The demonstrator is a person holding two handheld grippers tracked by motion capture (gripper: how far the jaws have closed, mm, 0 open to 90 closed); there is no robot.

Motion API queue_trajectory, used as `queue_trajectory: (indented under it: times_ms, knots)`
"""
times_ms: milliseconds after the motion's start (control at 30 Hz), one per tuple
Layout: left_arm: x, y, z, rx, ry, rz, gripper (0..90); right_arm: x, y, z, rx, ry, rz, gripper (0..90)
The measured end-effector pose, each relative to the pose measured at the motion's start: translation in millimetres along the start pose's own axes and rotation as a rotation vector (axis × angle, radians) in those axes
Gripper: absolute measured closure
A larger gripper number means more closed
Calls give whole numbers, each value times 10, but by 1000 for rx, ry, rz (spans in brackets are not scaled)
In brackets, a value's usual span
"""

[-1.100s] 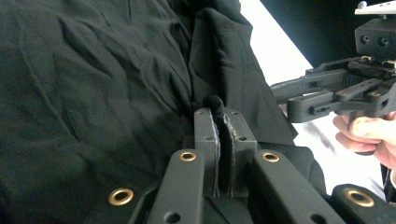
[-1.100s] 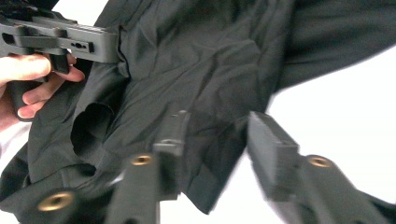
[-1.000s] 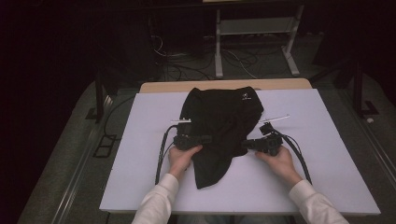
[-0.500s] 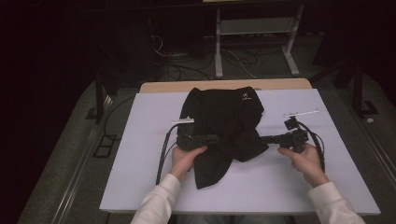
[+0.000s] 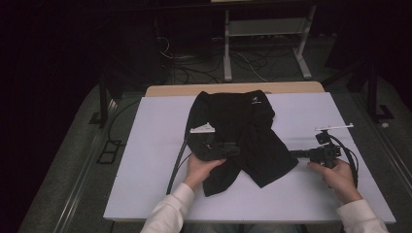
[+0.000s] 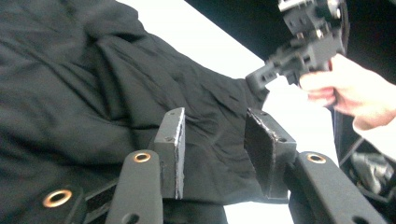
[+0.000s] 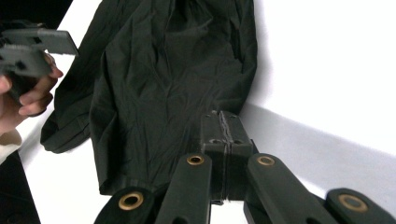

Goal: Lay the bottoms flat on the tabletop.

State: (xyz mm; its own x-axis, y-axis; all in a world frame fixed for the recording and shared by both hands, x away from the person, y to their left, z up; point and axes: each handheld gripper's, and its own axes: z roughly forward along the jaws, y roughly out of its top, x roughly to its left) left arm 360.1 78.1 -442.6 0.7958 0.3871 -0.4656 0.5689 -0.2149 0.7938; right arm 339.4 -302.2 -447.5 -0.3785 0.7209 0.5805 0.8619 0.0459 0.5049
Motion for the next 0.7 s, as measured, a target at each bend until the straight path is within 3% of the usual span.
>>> queue_trajectory:
  times_ms: [200,333,500,633,700]
  knots:
    - [-238,62,195,72,-24,110,501,1,-7,49,15,10,1,881]
    - [-397,69,373,150,-45,176,473,-3,-9,58,16,14,5,880]
    - [-554,-25,594,288,-26,305,434,0,-16,70,19,13,2,879]
    - [-582,-114,677,400,4,361,430,6,-17,74,19,14,0,879]
    - [-586,-147,673,416,24,384,432,10,-16,73,18,13,-2,879]
